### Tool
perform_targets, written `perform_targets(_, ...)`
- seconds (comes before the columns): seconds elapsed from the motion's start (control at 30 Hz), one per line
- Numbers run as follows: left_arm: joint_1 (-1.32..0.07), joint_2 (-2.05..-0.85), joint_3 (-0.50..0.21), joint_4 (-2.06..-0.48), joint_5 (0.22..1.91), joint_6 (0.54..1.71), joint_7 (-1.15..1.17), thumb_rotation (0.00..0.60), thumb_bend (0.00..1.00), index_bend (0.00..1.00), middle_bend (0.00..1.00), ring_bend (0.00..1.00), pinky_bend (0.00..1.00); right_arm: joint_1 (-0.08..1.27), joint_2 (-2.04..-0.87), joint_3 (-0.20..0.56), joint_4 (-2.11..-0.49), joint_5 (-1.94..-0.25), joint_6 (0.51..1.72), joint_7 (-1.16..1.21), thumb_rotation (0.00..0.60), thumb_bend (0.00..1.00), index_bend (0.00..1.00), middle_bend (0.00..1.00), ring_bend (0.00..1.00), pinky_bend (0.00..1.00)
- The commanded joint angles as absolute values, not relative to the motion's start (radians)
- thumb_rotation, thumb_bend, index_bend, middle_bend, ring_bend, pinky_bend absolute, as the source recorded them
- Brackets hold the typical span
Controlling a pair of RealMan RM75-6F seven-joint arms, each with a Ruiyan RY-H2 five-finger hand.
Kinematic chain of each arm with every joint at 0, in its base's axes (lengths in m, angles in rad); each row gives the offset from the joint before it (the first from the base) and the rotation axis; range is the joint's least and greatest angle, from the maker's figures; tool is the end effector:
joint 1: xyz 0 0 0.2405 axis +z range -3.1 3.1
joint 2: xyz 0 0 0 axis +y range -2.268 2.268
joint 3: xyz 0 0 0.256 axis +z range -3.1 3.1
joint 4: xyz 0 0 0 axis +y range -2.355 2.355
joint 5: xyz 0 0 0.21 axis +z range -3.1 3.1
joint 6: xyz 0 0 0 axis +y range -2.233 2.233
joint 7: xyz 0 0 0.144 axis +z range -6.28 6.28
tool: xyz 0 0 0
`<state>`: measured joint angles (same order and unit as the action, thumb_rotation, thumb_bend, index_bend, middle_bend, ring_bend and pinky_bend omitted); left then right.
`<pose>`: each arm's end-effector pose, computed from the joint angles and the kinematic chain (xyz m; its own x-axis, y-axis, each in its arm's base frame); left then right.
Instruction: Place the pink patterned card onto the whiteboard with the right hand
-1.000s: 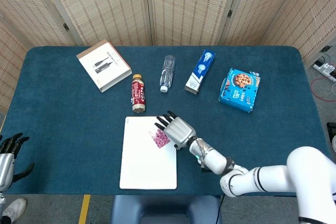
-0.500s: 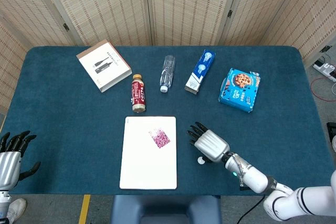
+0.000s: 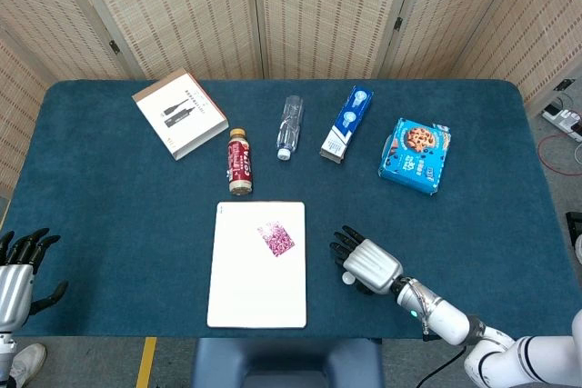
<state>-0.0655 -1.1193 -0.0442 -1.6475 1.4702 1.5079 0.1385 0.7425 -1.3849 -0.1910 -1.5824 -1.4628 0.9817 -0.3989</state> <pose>-0.3104 0.1732 0.1595 0.4859 -0.0001 0.8740 0.8734 0.0364 -0.4856 -0.1924 -0.2604 -0.0126 0.7864 -0.2108 0.5806 -0.5276 -0.7181 0.4539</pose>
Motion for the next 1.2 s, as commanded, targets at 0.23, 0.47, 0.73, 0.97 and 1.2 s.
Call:
perform_targets(0.23, -0.064, -1.122, -0.043, -1.638, 1.467, 1.505, 0.13, 0.6, 0.29, 0.22, 0.18, 0.19, 0.0, 0.737, -1.408, -0.157, -1.563, -1.463, 0.939, -0.417, 0.543, 0.29, 0.42, 0.19, 0.05, 0.0)
perform_targets(0.47, -0.064, -1.126, -0.043, -1.63, 1.467, 1.504, 0.125, 0.6, 0.29, 0.23, 0.18, 0.19, 0.0, 0.732, -1.412, -0.134, -1.561, -1.457, 0.918, -0.434, 0.546, 0.34, 0.45, 0.21, 0.05, 0.0)
perform_targets(0.73, -0.062, -1.129, -0.041, -1.624, 1.462, 1.5, 0.123, 0.6, 0.29, 0.23, 0.18, 0.19, 0.0, 0.724, -1.414, -0.119, -1.563, -1.446, 0.893, -0.456, 0.546, 0.36, 0.46, 0.21, 0.05, 0.0)
perform_targets(0.97, -0.062, -1.131, -0.041, -1.621, 1.463, 1.499, 0.121, 0.6, 0.29, 0.22, 0.18, 0.19, 0.0, 0.715, -1.415, -0.109, -1.564, -1.449, 0.887, -0.459, 0.546, 0.37, 0.48, 0.22, 0.06, 0.0)
perform_targets(1.2, -0.061, -1.131, -0.041, -1.62, 1.463, 1.5, 0.12, 0.6, 0.29, 0.22, 0.18, 0.19, 0.0, 0.708, -1.404, -0.096, -1.579, -1.471, 0.903, -0.451, 0.547, 0.38, 0.48, 0.22, 0.06, 0.0)
